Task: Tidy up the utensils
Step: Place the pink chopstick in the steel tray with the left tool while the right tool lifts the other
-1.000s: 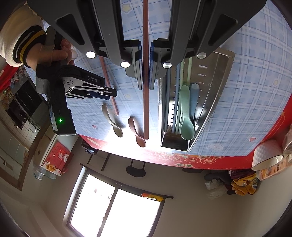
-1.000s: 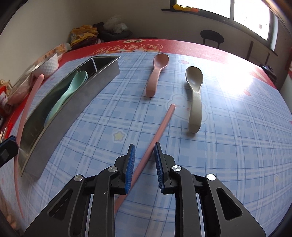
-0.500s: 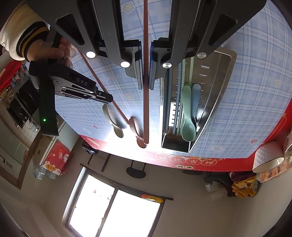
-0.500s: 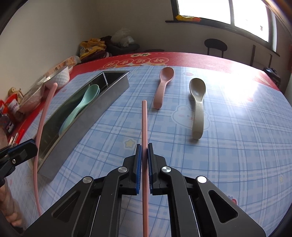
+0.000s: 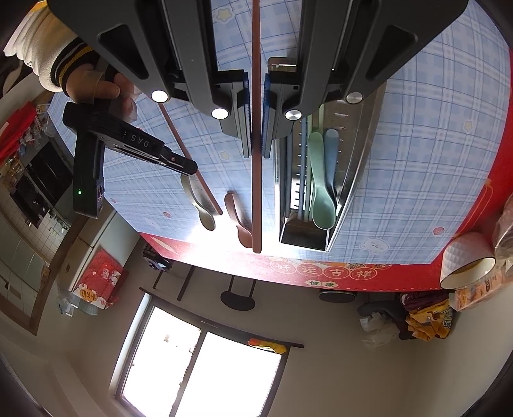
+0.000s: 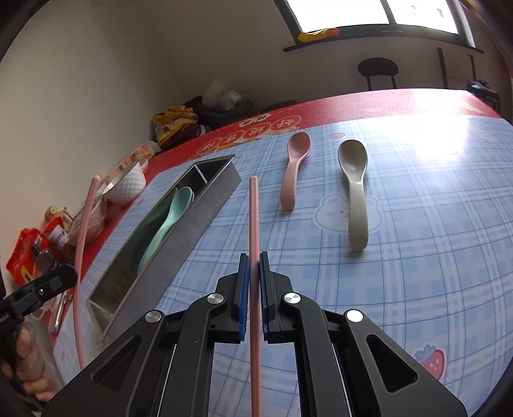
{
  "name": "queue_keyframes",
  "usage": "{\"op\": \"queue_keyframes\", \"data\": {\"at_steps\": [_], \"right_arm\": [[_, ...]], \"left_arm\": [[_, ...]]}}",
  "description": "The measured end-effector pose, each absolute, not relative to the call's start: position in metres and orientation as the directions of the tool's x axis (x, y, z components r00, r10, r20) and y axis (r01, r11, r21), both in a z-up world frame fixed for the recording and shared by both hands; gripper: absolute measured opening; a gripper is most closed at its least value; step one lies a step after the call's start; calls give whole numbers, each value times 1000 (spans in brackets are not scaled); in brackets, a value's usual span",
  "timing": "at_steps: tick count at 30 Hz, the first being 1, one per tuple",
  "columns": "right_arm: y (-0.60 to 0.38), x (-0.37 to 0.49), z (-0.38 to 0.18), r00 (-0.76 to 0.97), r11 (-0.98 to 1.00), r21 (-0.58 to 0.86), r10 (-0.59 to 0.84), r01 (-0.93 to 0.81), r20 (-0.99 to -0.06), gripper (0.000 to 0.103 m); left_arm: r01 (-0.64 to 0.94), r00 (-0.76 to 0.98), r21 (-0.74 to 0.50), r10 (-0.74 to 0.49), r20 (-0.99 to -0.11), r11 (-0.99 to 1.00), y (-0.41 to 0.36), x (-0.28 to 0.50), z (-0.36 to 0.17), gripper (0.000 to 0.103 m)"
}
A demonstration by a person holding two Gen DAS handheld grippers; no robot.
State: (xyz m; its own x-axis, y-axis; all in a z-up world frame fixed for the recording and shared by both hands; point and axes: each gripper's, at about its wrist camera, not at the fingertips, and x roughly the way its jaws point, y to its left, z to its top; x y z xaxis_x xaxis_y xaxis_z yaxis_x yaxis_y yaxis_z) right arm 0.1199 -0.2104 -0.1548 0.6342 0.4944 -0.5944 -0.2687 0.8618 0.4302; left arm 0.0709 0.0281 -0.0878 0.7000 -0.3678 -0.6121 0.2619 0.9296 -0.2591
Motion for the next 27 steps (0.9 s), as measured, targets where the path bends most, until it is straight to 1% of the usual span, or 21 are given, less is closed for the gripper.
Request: {"op": "queue_keyframes", "data": {"at_steps": [6, 10, 15, 27], "right_arm": [[-214, 119, -155, 639, 846, 457, 517, -276, -570, 6], [-216, 119, -156, 640, 837, 472, 526, -275, -560, 6], [-219, 119, -157, 641, 830, 488, 533, -271, -552, 6], [-224, 121, -159, 629, 819, 505, 549, -274, -550, 6]], "left_arm": [[263, 710, -211, -337, -618, 941, 33, 99, -60, 6], [244, 702, -195, -312, -641, 950, 31, 127, -58, 6], [234, 680, -155, -275, -679, 960, 24, 157, -70, 6], [223, 598, -148, -255, -760, 964, 12, 198, -117, 6]]}}
